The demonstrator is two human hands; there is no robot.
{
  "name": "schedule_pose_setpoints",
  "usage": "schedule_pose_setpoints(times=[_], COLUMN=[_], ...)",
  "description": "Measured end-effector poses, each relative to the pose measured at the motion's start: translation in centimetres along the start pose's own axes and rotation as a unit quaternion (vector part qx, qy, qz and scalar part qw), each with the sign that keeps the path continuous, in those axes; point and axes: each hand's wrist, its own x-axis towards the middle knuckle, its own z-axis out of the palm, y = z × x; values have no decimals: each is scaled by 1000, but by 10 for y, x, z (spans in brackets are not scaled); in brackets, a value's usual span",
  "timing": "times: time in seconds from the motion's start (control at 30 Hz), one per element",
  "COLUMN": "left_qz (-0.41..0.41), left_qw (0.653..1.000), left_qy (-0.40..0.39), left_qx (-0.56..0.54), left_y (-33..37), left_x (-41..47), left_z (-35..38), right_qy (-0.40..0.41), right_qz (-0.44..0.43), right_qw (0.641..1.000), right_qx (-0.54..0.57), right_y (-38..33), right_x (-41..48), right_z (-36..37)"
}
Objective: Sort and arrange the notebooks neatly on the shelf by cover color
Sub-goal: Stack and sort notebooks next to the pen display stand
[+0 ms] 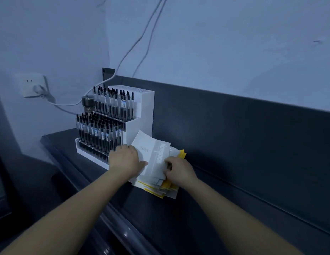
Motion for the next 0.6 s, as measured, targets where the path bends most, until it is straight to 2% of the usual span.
schedule_pose_setpoints(times=[0.13, 0.33, 0.43, 0.53, 0.6], left_qz=[22, -11, 1, 20, 22], left_qw=[999, 981, 982, 992, 994], left_qy=[31, -38, -29, 0, -11], left_qx=[17, -192, -185, -123, -106], left_y=[-2, -9, -10, -10, -12], left_x=[0, 8, 6, 3, 5], left_z=[-2, -4, -6, -7, -3], right_qy=[14, 0, -3, -5, -6], right_qz=[19, 56, 80, 92, 94], right_qw=[1000, 996, 992, 991, 990], right_qx=[13, 72, 92, 97, 107], right_y=[-3, -9, -9, -11, -13], right_x=[4, 2, 1, 0, 0], right_z=[1, 1, 1, 1, 1])
